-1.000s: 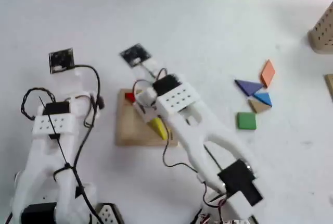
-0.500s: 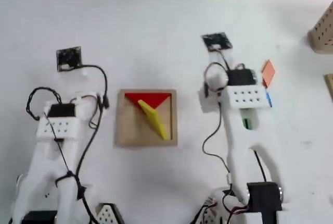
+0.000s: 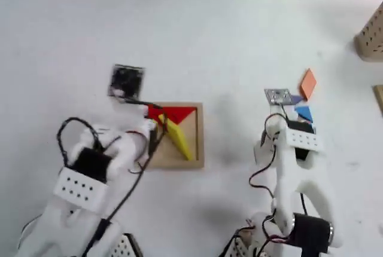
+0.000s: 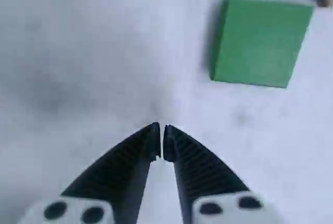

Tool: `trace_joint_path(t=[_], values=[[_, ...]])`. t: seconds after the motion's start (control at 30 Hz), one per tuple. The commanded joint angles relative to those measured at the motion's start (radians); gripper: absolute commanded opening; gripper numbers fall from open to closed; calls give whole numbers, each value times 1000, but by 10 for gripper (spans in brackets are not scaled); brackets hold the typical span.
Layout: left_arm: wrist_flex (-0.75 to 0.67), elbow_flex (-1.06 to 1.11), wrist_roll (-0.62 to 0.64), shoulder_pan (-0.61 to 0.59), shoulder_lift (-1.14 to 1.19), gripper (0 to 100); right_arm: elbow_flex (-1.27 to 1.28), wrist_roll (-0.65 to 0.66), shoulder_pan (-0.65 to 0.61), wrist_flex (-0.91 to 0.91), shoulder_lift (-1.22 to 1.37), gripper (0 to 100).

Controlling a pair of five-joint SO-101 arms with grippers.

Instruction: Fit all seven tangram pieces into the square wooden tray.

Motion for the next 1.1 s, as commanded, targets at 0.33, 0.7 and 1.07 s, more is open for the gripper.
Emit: trace_joint_path(t=[0.33, 0.7, 1.07], values=[[-66, -367, 95, 326, 429, 23, 17, 12, 13, -24, -48, 18], [-222, -344, 89, 303, 773, 23, 15, 12, 28, -36, -48, 18], [-172, -198, 87, 266, 610, 23, 15, 14, 27, -47, -45, 18]])
